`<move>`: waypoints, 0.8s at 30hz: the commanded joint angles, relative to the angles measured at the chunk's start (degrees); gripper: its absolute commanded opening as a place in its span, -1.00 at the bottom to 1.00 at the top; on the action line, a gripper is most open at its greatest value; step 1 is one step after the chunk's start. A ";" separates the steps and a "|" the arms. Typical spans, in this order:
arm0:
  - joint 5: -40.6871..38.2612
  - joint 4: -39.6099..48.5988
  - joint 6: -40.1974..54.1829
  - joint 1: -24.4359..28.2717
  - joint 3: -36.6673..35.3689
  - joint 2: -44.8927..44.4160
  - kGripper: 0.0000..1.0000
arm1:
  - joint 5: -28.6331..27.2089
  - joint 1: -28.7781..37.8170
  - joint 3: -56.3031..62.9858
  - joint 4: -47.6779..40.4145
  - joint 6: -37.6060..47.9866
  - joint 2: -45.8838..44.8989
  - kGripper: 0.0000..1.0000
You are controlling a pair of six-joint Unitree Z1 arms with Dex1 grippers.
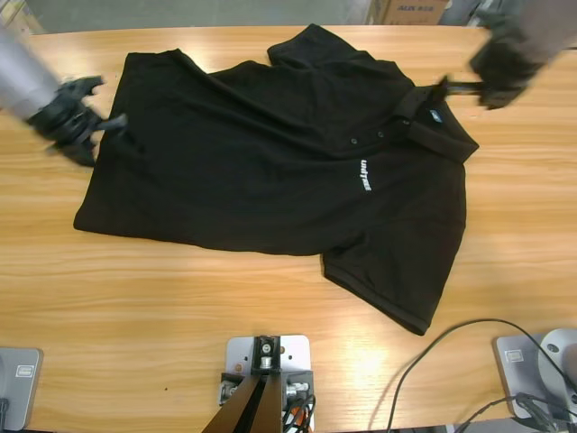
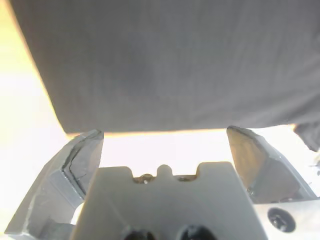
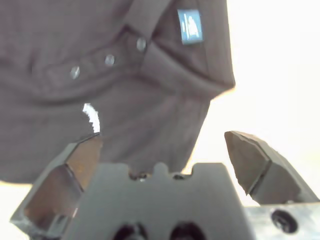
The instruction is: Fold clothes
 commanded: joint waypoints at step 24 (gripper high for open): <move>-10.28 -45.71 -24.90 4.53 42.84 -12.57 -1.00 | 3.49 13.84 21.48 -2.82 9.40 -22.77 1.00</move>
